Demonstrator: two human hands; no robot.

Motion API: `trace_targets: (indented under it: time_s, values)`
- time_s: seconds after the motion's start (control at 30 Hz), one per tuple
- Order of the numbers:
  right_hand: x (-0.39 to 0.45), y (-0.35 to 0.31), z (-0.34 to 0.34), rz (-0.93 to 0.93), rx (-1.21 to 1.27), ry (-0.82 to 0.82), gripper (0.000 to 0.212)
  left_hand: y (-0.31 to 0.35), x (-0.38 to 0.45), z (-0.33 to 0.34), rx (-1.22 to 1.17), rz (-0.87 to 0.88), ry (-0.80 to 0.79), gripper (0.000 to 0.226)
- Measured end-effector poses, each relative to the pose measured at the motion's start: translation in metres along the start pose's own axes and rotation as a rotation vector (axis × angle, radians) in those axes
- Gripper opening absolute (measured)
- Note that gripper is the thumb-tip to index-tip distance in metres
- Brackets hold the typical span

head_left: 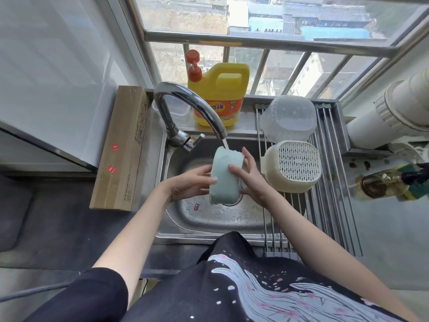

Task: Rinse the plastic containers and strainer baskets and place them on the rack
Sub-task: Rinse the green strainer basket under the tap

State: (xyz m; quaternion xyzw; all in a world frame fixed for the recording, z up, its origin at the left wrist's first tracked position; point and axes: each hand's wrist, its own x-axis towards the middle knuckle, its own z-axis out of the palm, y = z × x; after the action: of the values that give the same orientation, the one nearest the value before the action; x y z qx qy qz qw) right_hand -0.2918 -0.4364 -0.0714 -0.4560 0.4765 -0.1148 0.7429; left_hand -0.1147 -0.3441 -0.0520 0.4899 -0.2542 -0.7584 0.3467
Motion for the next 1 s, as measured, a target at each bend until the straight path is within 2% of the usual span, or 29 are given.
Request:
trace_targets:
  time_s: [0.1,0.17,0.23,0.3,0.33,0.4,0.53,0.57,0.67,0.8,0.9,1.0]
  values:
    - [-0.002,0.004,0.0,-0.109,-0.153,-0.059,0.112,0.007,0.009,0.007,-0.03,0.049,0.174,0.035]
    - [-0.001,0.005,0.001,-0.13,-0.179,-0.067,0.112,0.007,0.015,0.009,-0.085,0.098,0.228,0.033]
    - [-0.001,0.003,0.002,-0.091,-0.124,-0.059,0.098,0.005,0.017,0.009,-0.138,0.129,0.213,0.034]
    - [0.0,-0.004,0.002,0.026,-0.005,-0.013,0.076,0.0,0.016,0.01,-0.088,0.137,0.182,0.033]
    - [0.0,-0.007,0.002,0.07,0.029,0.018,0.072,-0.003,0.015,0.011,-0.075,0.137,0.165,0.035]
    - [0.002,-0.01,0.0,0.109,0.034,0.043,0.077,-0.01,0.013,0.013,-0.111,0.133,0.138,0.041]
    - [-0.001,-0.011,0.006,0.2,0.05,0.007,0.109,-0.016,0.008,0.011,-0.12,0.093,0.05,0.058]
    - [-0.002,-0.012,0.008,0.189,0.049,0.012,0.108,-0.017,0.007,0.01,-0.104,0.084,0.031,0.063]
    - [-0.001,-0.015,0.011,0.112,0.028,0.066,0.084,-0.015,0.002,0.007,-0.102,0.081,0.029,0.067]
    - [-0.003,-0.014,0.014,-0.032,-0.097,0.03,0.072,-0.008,0.0,0.004,-0.139,0.058,0.078,0.053]
    - [-0.008,-0.012,0.018,-0.122,-0.218,-0.019,0.063,-0.003,0.007,0.007,-0.18,0.096,0.177,0.038]
    - [-0.011,-0.013,0.018,-0.147,-0.156,-0.006,0.062,-0.004,0.012,0.006,-0.255,0.142,0.164,0.042]
